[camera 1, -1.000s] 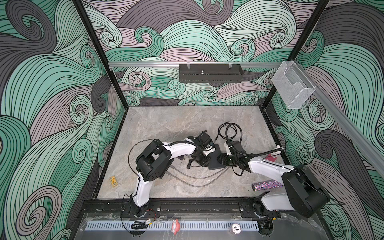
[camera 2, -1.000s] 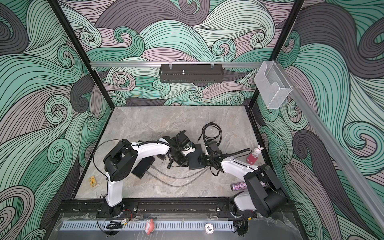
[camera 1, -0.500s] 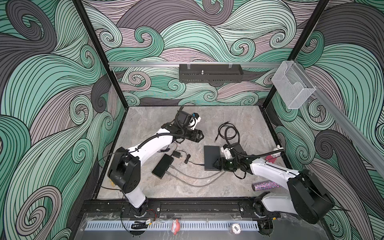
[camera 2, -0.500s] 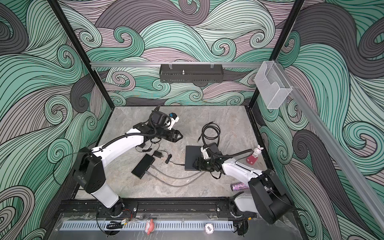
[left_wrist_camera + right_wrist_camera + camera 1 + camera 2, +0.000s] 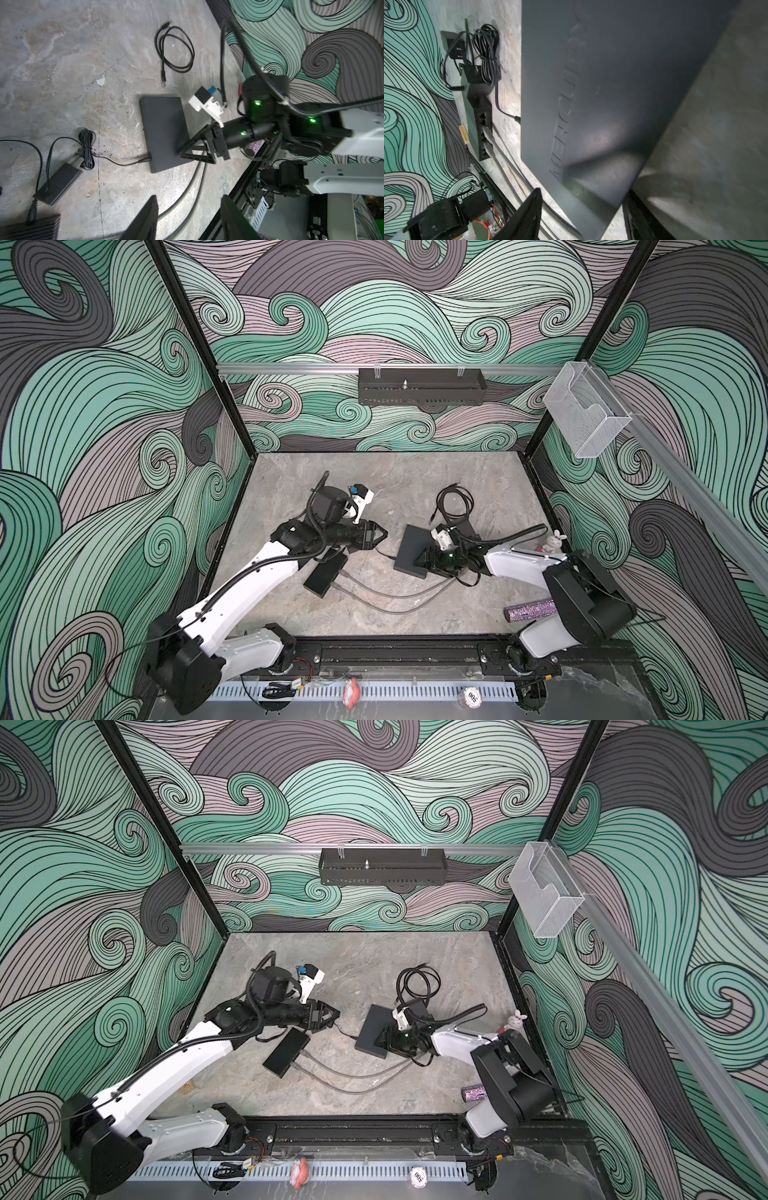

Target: Insert the plug into the switch port

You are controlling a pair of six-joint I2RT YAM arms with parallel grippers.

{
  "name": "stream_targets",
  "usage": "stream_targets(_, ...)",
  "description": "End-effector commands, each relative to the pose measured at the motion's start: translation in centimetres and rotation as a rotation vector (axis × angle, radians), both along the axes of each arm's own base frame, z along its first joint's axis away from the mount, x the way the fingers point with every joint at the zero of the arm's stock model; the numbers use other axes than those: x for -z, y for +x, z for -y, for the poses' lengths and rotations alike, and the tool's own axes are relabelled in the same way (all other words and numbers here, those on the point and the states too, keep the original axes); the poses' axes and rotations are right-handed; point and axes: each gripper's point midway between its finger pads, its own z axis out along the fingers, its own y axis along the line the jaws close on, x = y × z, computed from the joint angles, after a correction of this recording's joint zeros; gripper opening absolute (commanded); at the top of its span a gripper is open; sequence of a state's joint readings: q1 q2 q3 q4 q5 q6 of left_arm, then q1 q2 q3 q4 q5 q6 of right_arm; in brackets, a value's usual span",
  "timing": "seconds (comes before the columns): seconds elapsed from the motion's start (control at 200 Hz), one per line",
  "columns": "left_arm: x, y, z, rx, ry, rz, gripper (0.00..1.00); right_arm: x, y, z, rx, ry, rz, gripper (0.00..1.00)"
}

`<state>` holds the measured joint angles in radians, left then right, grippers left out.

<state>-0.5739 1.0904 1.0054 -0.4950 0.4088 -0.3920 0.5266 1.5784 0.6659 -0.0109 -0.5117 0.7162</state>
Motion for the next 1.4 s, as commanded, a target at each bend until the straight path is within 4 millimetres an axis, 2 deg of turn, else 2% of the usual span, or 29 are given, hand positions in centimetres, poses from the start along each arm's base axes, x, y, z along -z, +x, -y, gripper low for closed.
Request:
stream_targets(0.0, -0.9, -2.6, -2.5, -0.022, 0.010, 0.026, 0.51, -0.8, 1.7, -3.0, 0.018, 0.059, 0.005, 0.61)
stream_targets(0.045, -1.1, -3.1, -3.3, -0.054, -0.015, 0.060, 0.52, -0.9, 2.0, -4.1, 0.023, 0.065, 0.003, 0.61)
stream_targets(0.11, -1.0, -3.6, -4.5, -0.107, -0.035, 0.087, 0.59, -0.8, 2.5, -5.5, 0.024, 0.067, 0.004, 0.61)
stream_targets(0.225, -0.1, -4.1, -5.7, -0.166, -0.038, 0.068, 0.60, -0.8, 3.0, -7.4, 0.029, 0.086, 0.002, 0.60)
stream_targets(0.285, 0.8, -4.0, -5.7, -0.182, -0.034, 0.027, 0.60, -0.9, 3.1, -7.6, 0.041, 0.080, 0.010, 0.59)
stream_targets(0.365, 2.5, -3.5, -5.7, -0.212, -0.006, -0.032, 0.60, -1.1, 2.9, -6.6, 0.059, 0.041, 0.038, 0.60)
stream_targets(0.525, 6.8, -1.7, -6.4, -0.317, 0.065, -0.107, 0.59, -2.8, 2.0, -3.6, 0.014, -0.043, 0.131, 0.62)
stream_targets(0.66, 10.7, 1.0, -7.2, -0.428, 0.177, -0.151, 0.59, -4.6, 1.0, -1.3, -0.042, -0.087, 0.198, 0.63)
stream_targets(0.771, 12.6, 4.0, -6.9, -0.468, 0.279, -0.165, 0.49, -6.0, 0.3, 0.6, -0.049, -0.103, 0.252, 0.63)
stream_targets(0.831, 13.5, 5.5, -7.4, -0.490, 0.358, -0.186, 0.44, -6.5, -0.1, 1.5, -0.048, -0.106, 0.272, 0.63)
stream_targets(0.901, 14.2, 6.9, -7.8, -0.499, 0.400, -0.239, 0.31, -6.9, -0.6, 2.3, -0.049, -0.103, 0.288, 0.63)
stream_targets(0.926, 15.0, 7.3, -8.0, -0.500, 0.426, -0.267, 0.28, -6.9, -0.8, 2.7, -0.047, -0.104, 0.291, 0.63)
stream_targets(1.121, 15.6, 10.2, -8.7, -0.528, 0.479, -0.279, 0.26, -7.7, -1.2, 4.4, -0.046, -0.103, 0.331, 0.63)
stream_targets(1.241, 15.8, 10.4, -8.9, -0.524, 0.515, -0.316, 0.27, -8.0, -0.9, 5.2, -0.043, -0.097, 0.334, 0.63)
stream_targets(1.321, 15.4, 10.2, -9.1, -0.535, 0.507, -0.315, 0.37, -8.0, -0.8, 5.6, -0.043, -0.103, 0.342, 0.63)
stream_targets(1.396, 15.6, 9.9, -9.1, -0.533, 0.504, -0.327, 0.40, -7.8, -0.9, 5.8, -0.036, -0.098, 0.340, 0.63)
